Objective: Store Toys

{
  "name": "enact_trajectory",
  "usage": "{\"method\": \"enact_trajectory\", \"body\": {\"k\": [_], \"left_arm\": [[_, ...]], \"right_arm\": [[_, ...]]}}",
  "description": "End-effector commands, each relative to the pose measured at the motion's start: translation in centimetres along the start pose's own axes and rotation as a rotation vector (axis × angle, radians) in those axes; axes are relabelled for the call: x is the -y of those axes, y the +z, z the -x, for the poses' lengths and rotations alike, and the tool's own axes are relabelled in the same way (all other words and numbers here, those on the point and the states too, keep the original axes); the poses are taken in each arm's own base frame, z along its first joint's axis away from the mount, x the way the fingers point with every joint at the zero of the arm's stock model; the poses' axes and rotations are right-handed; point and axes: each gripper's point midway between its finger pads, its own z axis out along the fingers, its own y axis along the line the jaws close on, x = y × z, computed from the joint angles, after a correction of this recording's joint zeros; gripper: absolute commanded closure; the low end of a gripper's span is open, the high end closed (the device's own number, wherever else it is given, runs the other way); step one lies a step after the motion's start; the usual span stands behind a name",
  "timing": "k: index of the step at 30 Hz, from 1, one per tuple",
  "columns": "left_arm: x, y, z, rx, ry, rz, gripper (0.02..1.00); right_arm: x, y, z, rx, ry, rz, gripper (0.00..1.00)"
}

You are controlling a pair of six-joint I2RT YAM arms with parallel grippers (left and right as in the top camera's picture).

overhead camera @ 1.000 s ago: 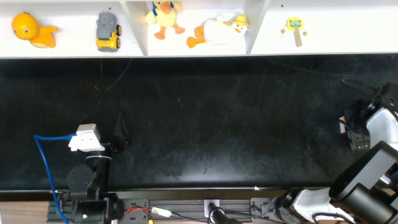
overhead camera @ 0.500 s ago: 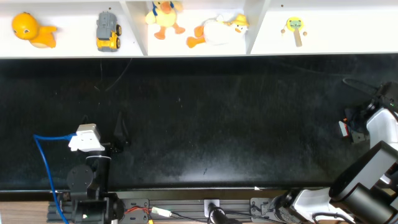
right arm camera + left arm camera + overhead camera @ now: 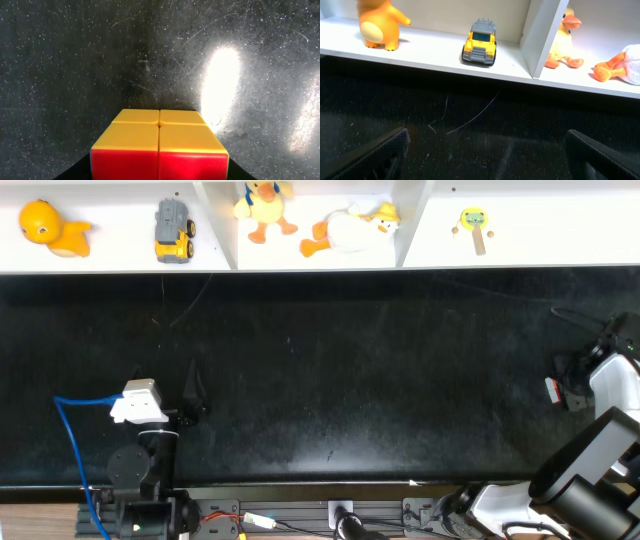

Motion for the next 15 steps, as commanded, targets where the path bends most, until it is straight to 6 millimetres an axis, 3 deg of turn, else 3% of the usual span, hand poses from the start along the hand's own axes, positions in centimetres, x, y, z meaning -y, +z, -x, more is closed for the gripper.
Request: {"method": "enact_trajectory", "body": {"k": [1,6,8,10,15], "left_arm": [[-0.1,0.0,0.1,0.007,-0.008,-0.002,0.020],[-0.1,0.0,0.1,0.007,-0.008,-0.001,0.020],[-0.1,0.0,0.1,0.007,-0.008,-0.001,0.020],[-0.1,0.0,0.1,0.007,-0.008,-0.002,0.020],[-0.1,0.0,0.1,0.007,-0.008,-0.001,0.023]], "right_arm": [[0.0,-0.3,-0.2,-0.021,-0.057,-0.006,0.709],[-1.6,-3.1,2.2,0.010,-0.091,0.024,0.730],[-3.1,-5.1,3.7,0.030,-0.119,0.074,0.794],[-5.1,-7.7,5.2,0.052,-0.180,0.150,0.956],[-9.0,-14.1,7.3,0.146,-0.393,0.287,0.956]]}}
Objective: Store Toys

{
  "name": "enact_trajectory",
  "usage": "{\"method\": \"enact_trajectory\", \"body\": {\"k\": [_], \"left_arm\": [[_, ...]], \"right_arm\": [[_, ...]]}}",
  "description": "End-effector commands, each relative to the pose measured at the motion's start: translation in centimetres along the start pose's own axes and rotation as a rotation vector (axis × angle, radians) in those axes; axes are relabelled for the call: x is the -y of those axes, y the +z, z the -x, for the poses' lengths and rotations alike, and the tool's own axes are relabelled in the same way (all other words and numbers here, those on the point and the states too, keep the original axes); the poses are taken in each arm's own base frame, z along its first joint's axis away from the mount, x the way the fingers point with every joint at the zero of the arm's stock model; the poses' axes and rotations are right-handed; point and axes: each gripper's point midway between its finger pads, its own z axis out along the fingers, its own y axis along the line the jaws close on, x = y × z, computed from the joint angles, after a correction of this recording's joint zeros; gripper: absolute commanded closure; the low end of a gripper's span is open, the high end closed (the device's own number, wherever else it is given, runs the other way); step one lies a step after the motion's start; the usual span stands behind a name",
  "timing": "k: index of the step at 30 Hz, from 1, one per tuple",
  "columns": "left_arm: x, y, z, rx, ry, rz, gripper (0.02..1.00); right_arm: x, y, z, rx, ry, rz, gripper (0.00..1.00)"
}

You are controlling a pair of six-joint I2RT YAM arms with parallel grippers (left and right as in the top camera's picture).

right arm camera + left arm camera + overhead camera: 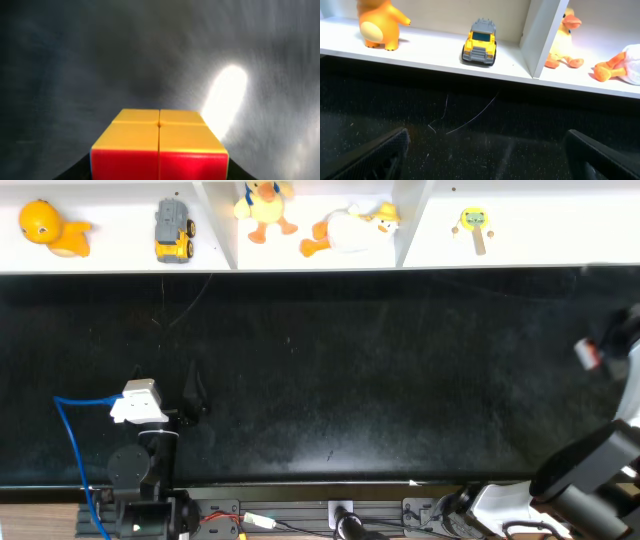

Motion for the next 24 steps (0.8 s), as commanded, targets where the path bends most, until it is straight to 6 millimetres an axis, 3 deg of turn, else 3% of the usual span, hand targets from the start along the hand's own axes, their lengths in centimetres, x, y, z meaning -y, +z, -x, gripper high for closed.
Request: {"method": "enact_trajectory", "body": {"k": [1,7,10,12,14,17,20,24], "left_arm": [[-0.1,0.0,0.1,0.008,-0.008,-0.001,0.020],[-0.1,0.0,0.1,0.007,-0.008,-0.002,0.020],[-0.1,0.0,0.1,0.008,-0.008,-0.001,0.020],[-0.1,0.0,0.1,0.008,-0.008,-0.001,0.020],[-0.1,0.0,0.1,0.008,-0.008,-0.001,0.023],[-0.1,0.0,0.1,0.008,-0.008,-0.001,0.020],[-0.1,0.0,0.1,0.007,-0.008,-0.002,0.020],[-0.1,0.0,0.1,0.008,-0.008,-0.001,0.020]], "right_arm": [[-4.1,-4.5,2.0,0.081,-0.257,0.133,0.956],[-6.2,-5.0,2.0,0.204,-0.389,0.220,0.954],[-7.1,-2.8,1.6,0.270,-0.508,0.274,0.956],[-7.0,-0.7,1.2,0.286,-0.561,0.268,0.956],[-6.7,0.1,0.8,0.270,-0.547,0.261,0.956],[-7.0,-0.5,0.5,0.249,-0.475,0.311,0.954],[-9.3,-1.9,0.5,0.299,-0.572,0.412,0.954],[-10.6,-3.1,1.5,0.425,-0.645,0.364,0.950]]}}
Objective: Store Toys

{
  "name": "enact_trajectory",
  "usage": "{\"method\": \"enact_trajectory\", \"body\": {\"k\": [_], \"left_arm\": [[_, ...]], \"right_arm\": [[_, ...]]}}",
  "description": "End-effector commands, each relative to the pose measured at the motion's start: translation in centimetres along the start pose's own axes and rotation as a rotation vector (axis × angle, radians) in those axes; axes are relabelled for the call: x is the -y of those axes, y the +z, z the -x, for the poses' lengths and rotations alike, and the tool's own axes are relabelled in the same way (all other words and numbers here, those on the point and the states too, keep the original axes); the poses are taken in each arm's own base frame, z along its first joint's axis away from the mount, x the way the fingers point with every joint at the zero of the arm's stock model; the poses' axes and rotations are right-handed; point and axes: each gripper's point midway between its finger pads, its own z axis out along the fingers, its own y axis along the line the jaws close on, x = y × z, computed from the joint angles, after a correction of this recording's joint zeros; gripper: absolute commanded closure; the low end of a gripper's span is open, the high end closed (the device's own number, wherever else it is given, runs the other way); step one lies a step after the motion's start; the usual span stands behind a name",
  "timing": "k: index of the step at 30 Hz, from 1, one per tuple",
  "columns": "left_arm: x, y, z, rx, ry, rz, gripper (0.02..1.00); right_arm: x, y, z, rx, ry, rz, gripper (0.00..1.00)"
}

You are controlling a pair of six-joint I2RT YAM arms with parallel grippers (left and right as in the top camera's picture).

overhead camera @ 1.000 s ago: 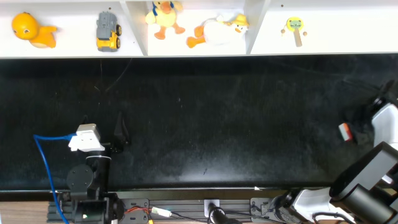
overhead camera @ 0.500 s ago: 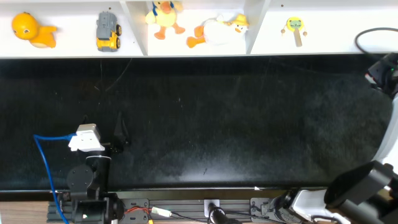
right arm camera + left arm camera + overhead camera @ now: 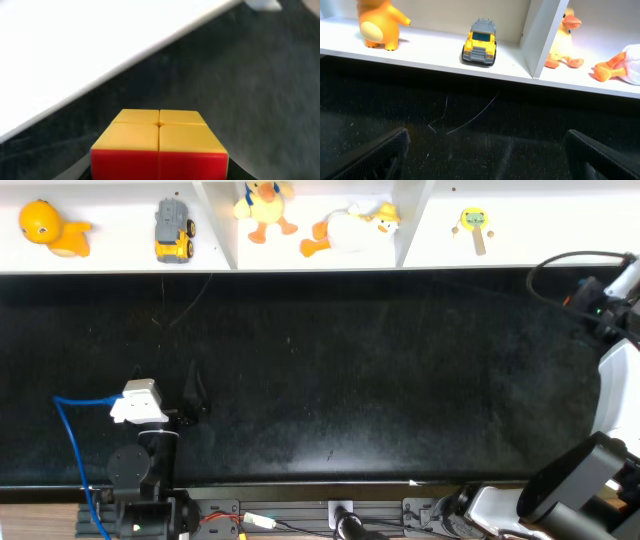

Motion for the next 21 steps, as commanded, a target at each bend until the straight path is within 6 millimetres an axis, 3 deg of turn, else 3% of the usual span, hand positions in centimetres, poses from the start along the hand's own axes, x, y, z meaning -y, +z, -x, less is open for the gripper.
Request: {"method": "enact_trajectory", "body": {"k": [1,5,12,21], "left_arm": [[-0.1,0.0,0.1,0.007,-0.008,-0.002,0.020],[-0.1,0.0,0.1,0.007,-0.008,-0.002,0.020],[-0.1,0.0,0.1,0.007,-0.008,-0.002,0.020],[-0.1,0.0,0.1,0.008,-0.008,-0.001,0.020]], "right_arm": [[-2.1,-1.5,2.9,0.143,-0.147,-0.007,0.952],[-3.1,-0.2,3.2,0.287,-0.214,0.044,0.954],[-6.4,-0.5,5.6,0.516,-0.367,0.218,0.954],[-9.2,2.5,7.5,0.696,-0.461,0.389,0.954]]}}
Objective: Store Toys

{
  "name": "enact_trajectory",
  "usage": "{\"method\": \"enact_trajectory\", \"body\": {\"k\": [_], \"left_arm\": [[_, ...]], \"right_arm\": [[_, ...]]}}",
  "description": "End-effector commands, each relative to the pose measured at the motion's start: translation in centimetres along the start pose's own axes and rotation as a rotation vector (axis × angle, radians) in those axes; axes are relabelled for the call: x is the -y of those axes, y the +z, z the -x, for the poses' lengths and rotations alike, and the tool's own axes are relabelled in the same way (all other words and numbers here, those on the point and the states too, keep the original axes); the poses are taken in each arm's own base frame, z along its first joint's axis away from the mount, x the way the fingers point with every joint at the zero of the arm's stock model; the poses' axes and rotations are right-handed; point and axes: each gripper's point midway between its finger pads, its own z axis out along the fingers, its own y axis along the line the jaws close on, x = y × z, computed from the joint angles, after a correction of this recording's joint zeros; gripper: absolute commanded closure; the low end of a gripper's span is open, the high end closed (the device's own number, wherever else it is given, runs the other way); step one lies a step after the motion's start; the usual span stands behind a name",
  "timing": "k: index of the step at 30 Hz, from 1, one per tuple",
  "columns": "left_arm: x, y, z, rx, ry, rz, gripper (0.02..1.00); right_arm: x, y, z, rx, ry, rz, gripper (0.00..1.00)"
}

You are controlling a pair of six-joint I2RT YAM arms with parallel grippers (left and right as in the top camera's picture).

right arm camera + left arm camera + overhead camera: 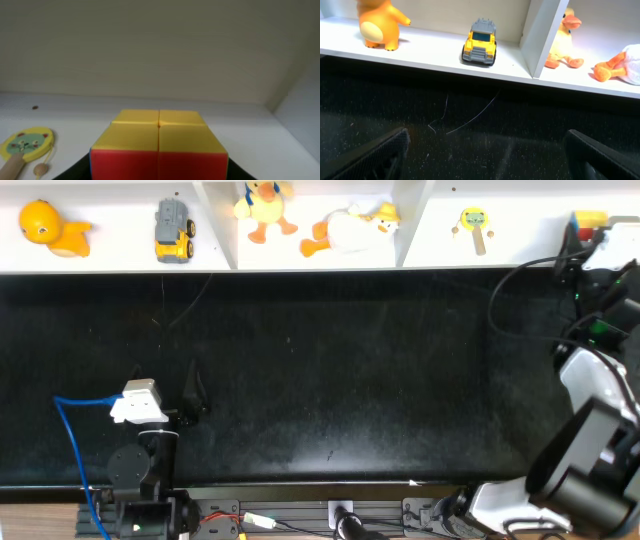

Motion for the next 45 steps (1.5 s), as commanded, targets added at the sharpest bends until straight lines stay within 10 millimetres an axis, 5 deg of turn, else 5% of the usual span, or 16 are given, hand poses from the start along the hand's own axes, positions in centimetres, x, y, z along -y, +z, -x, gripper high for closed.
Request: {"method": "enact_trajectory", "body": {"k": [1,12,21,33,37,41,45], "left_arm": [[-0.1,0.0,0.1,0.008,-0.008,-0.002,0.020],[-0.1,0.0,0.1,0.008,-0.008,-0.002,0.020],[-0.1,0.0,0.1,0.008,-0.008,-0.001,0.020],[-0.1,0.0,0.1,0.008,-0.008,-0.001,0.020],[-0.1,0.0,0.1,0.008,-0.008,-0.001,0.020],[-0.1,0.0,0.1,0.008,-0.008,-0.001,0.020],[-0.1,0.0,0.1,0.008,-0.008,-0.001,0.020]], "right_arm": [[-1.4,2.0,-1.0,0.033,-0.007,0.120,0.952],[0.4,6.4,-1.5,0.053,0.142,0.125,0.954],[0.0,7.1,-4.4,-0.029,0.201,0.134,0.954],[-0.4,6.7,-7.5,-0.154,0.264,0.132,0.437],[-0.7,6.4,-8.3,-0.204,0.294,0.135,0.005],[-0.3,5.4,-9.0,-0.291,0.323,0.084,0.005],[0.2,3.3,-6.8,-0.348,0.267,0.038,0.003]]}}
